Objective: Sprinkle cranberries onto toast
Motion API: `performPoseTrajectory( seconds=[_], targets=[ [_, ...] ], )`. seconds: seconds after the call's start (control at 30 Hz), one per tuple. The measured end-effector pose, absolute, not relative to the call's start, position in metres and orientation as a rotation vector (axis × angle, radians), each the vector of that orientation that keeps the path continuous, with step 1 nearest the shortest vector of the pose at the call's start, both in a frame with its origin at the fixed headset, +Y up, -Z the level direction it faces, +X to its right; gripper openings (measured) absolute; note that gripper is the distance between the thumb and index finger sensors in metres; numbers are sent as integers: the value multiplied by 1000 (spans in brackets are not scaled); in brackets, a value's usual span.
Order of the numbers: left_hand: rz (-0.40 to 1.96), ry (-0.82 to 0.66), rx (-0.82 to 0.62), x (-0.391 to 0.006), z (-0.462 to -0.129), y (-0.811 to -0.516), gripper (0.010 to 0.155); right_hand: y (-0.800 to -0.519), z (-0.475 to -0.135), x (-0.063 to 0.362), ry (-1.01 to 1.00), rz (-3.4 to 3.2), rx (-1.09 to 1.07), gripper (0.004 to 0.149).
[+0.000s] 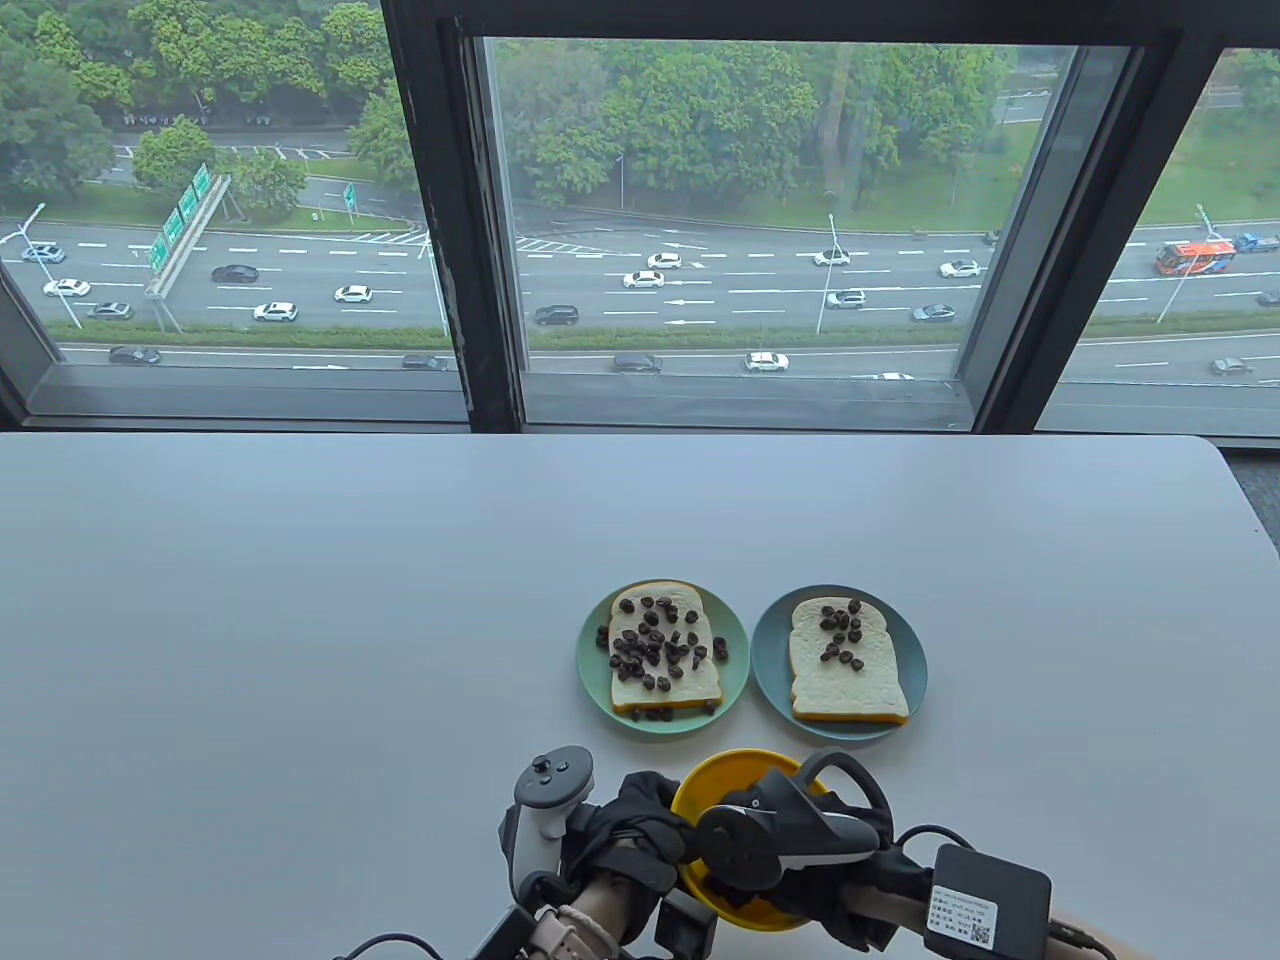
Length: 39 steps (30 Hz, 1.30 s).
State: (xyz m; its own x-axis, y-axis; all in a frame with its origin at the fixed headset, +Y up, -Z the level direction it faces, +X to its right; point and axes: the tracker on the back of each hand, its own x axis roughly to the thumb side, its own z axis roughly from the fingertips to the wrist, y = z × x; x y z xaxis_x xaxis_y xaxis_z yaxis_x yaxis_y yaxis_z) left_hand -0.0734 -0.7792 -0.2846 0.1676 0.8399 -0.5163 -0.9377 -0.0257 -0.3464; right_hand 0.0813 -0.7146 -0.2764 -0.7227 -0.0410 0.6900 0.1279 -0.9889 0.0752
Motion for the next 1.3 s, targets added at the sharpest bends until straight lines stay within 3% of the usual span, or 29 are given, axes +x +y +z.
performPoseTrajectory(
  seconds=[0.1, 0.67, 0.8, 0.9, 1.13, 1.3],
  targets=[
    [1392, 189, -715, -78, -286, -782, 57, -710, -277, 86, -91, -2903, -1138, 37],
    [1384, 214, -764, -78, -287, -787, 56, -660, -310, 127, -206, -3372, -1030, 36],
    [1382, 205, -767, -78, -287, -786, 57, -644, -338, 144, -124, -3474, -826, 36],
    [1381, 199, -764, -78, -288, -786, 56, -648, -371, 165, -47, -3529, -560, 36],
    [1371, 200, -779, -77, -289, -787, 56, -704, -448, 221, -107, -3559, 142, 36],
    [1371, 215, -779, -81, -290, -789, 57, -738, -471, 249, -234, -3497, 415, 36]
  ],
)
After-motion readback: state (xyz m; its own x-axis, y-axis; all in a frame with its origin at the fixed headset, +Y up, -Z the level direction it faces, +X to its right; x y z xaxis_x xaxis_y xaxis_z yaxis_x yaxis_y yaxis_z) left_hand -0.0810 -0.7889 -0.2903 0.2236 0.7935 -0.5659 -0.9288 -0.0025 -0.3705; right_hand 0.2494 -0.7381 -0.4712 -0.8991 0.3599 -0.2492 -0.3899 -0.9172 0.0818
